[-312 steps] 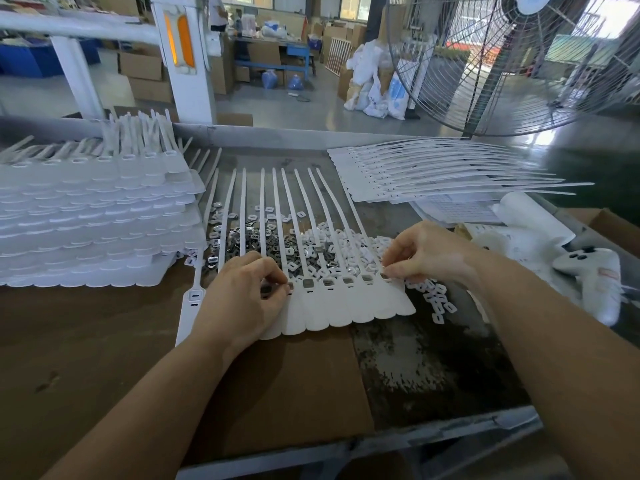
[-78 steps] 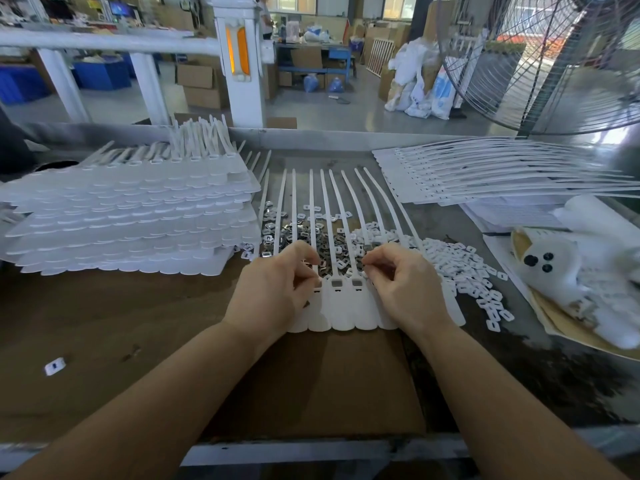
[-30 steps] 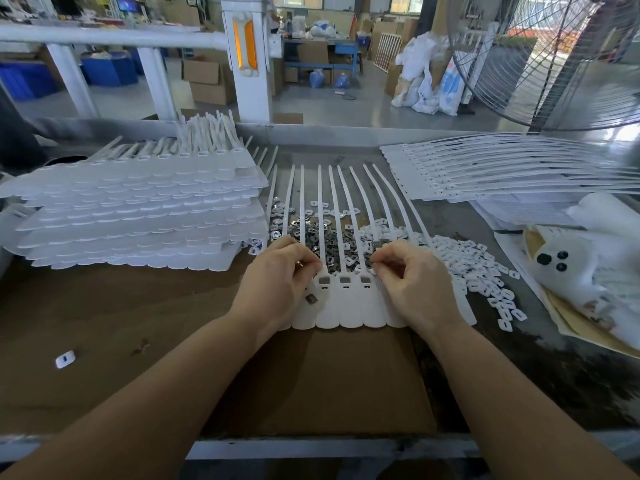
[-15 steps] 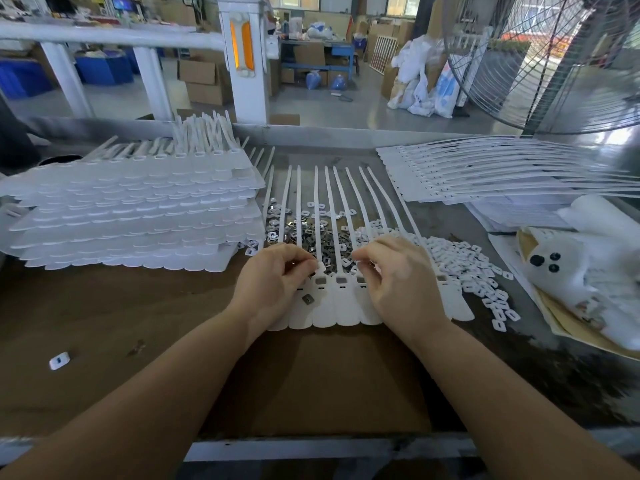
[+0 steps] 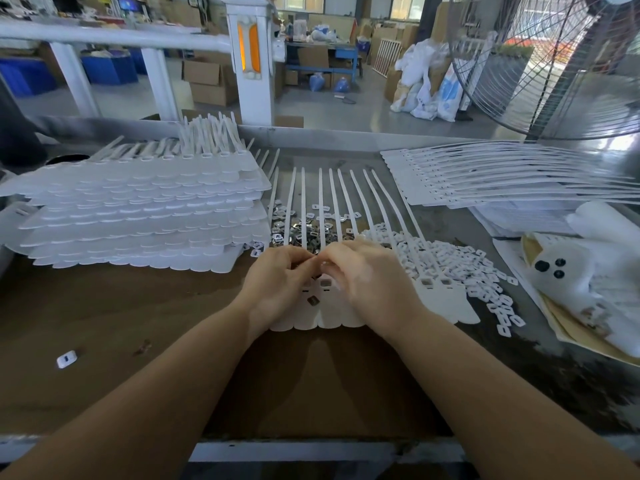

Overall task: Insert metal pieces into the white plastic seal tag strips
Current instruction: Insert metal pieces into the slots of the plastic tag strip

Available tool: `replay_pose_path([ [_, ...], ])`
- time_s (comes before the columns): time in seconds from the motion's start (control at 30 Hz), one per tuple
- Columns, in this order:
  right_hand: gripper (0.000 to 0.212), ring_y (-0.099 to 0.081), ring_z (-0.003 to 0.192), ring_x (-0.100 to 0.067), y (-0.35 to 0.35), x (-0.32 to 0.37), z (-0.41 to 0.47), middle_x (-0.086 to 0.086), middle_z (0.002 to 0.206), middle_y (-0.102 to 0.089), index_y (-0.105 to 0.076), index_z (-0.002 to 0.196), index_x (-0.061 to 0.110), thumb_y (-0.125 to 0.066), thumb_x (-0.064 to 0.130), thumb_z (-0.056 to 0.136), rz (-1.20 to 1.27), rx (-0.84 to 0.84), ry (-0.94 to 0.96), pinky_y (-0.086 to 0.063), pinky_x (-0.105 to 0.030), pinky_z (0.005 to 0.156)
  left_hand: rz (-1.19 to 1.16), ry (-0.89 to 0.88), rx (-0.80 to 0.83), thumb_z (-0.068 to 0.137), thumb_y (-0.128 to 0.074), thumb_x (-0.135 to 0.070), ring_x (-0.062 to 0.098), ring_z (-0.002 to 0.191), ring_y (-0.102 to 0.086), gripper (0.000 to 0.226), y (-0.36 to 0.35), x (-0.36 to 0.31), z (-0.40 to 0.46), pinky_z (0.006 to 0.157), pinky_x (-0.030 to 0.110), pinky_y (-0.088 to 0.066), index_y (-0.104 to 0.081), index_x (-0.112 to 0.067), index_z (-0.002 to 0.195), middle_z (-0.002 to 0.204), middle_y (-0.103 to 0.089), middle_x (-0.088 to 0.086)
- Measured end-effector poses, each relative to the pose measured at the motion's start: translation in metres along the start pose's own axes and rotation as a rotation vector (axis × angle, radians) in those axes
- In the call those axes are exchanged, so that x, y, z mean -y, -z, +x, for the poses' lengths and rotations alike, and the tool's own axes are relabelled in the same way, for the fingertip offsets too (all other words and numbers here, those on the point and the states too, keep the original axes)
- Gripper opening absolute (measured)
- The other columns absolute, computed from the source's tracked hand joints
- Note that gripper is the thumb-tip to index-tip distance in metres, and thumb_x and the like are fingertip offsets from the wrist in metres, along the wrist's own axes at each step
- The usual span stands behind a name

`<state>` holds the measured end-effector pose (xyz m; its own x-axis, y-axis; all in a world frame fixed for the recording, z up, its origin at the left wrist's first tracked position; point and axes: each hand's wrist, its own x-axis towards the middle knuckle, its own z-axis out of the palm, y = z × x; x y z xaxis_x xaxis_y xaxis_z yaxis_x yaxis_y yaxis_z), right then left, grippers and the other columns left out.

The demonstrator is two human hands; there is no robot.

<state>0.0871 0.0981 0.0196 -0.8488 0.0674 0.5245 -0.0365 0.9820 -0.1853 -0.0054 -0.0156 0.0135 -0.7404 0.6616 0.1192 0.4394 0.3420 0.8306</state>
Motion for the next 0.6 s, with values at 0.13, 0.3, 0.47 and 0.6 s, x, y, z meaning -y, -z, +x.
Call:
replay_pose_path([
  [0.13, 0.012, -0.063, 0.079, -0.024, -0.0020, -0.0018, 0.0010, -0.009, 0.082, -0.069, -0.068, 0.094, 0.004, -0.058, 0.010, 0.090, 0.222, -0.045, -0.190, -0.051, -0.040, 0.073, 0.008, -0.012, -0.057, 0.091, -0.056, -0.027, 0.008, 0.080, -0.061, 0.015, -0.0017, 0.0013, -0.0022, 0.074, 0.029, -0.048, -0.069, -0.022, 0.092, 0.083, -0.067, -0.009],
  [0.3, 0.008, -0.062, 0.074, -0.006, -0.0025, -0.0033, 0.0063, 0.008, 0.075, -0.065, -0.070, 0.084, 0.014, -0.066, 0.007, 0.084, 0.526, -0.054, -0.455, -0.051, -0.015, 0.071, -0.070, 0.023, -0.082, 0.083, -0.068, -0.025, 0.006, 0.075, -0.063, 0.009, -0.0019, 0.0029, -0.0024, 0.073, 0.026, -0.053, -0.071, -0.024, 0.092, 0.080, -0.068, -0.011],
  [0.47, 0.010, -0.067, 0.076, -0.005, -0.0030, -0.0035, 0.0058, 0.004, 0.078, -0.070, -0.072, 0.084, 0.014, -0.070, 0.005, 0.080, 0.605, -0.030, -0.529, -0.054, -0.018, 0.073, -0.132, 0.036, -0.068, 0.081, -0.070, -0.024, 0.008, 0.074, -0.063, 0.010, -0.0006, 0.0008, 0.0001, 0.067, 0.016, -0.049, -0.072, -0.017, 0.088, 0.079, -0.070, -0.005],
  [0.6, 0.011, -0.064, 0.080, -0.010, -0.0048, -0.0046, -0.0001, 0.004, 0.082, -0.069, -0.072, 0.090, 0.014, -0.065, 0.007, 0.084, 0.437, -0.045, -0.480, -0.053, -0.024, 0.077, -0.102, 0.013, -0.022, 0.087, -0.064, -0.021, -0.001, 0.067, -0.057, 0.008, 0.0027, -0.0014, 0.0049, 0.056, 0.002, -0.040, -0.069, -0.016, 0.089, 0.076, -0.066, -0.006],
])
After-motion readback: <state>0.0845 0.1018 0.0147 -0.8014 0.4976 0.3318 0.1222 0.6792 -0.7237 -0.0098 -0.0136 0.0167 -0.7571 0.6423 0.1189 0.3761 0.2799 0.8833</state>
